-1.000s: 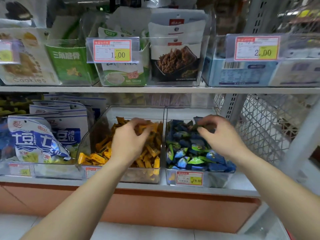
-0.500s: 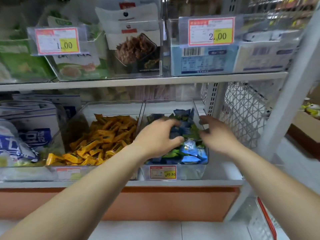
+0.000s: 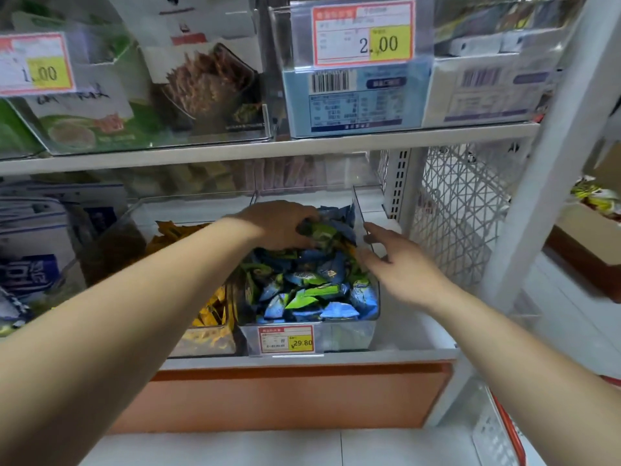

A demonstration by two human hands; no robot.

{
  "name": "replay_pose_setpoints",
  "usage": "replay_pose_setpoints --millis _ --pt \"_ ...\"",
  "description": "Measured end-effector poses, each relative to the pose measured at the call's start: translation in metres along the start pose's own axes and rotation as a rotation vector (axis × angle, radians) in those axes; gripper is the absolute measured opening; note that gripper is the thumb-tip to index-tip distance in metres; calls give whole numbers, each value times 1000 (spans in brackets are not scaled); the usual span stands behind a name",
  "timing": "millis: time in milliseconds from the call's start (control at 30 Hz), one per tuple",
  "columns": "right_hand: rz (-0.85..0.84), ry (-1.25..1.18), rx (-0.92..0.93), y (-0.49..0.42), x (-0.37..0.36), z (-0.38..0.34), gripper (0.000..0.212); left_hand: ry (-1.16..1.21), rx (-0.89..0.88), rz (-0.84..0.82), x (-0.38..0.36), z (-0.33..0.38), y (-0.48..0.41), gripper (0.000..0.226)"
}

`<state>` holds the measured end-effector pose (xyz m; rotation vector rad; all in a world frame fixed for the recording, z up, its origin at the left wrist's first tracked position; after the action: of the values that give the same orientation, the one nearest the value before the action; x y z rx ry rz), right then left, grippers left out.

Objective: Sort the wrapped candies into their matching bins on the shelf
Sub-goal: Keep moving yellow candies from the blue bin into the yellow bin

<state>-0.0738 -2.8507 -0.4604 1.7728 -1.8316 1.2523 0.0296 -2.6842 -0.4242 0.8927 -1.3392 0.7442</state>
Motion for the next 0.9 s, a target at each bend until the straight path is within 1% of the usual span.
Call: replay_pose_setpoints --millis 133,167,233,267,300,367,433,500,633,700,733,800,833,900 --pt "-5 -10 8 0 0 1 48 -165 46 -88 15 1 2 33" --pt "-5 -21 12 1 0 1 47 -222 62 -85 19 4 1 32" --pt "0 -31 19 0 0 2 47 -275 54 11 27 21 0 36" --pt "8 -30 22 0 0 1 47 -211 9 66 28 36 0 39" --pt "20 -31 22 0 1 1 47 -88 -54 93 26 51 0 41" --pt "45 -38 13 0 2 2 48 173 -148 55 14 70 3 48" --pt "44 -42 15 1 2 4 49 295 -156 10 1 65 3 50" --pt "30 -40 16 1 1 5 48 278 -132 -3 -10 44 4 44" --pt "28 -53 19 1 1 4 43 185 -180 38 -11 19 13 17" --pt "28 -53 31 0 0 1 38 151 -163 -14 -9 10 14 11" --pt "29 -49 31 -1 0 0 38 155 -137 -55 -9 7 15 10" --pt "30 -37 21 0 0 0 43 182 -83 -103 -6 4 13 18" --pt "29 -32 12 -1 0 1 46 164 -58 -90 -5 6 11 22" --pt "25 -29 2 -1 -1 2 49 47 -25 16 -1 17 3 29"
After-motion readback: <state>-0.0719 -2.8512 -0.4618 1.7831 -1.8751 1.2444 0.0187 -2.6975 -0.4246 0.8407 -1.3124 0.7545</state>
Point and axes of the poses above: each hand's wrist, its own y-axis away from the middle knuckle, its own x-axis out of the back of the hand, z = x × y, the point moved 8 cm from there along -y, towards the middle knuckle, and after that the axes turned 13 degrees about x, right-handed, at the moved point
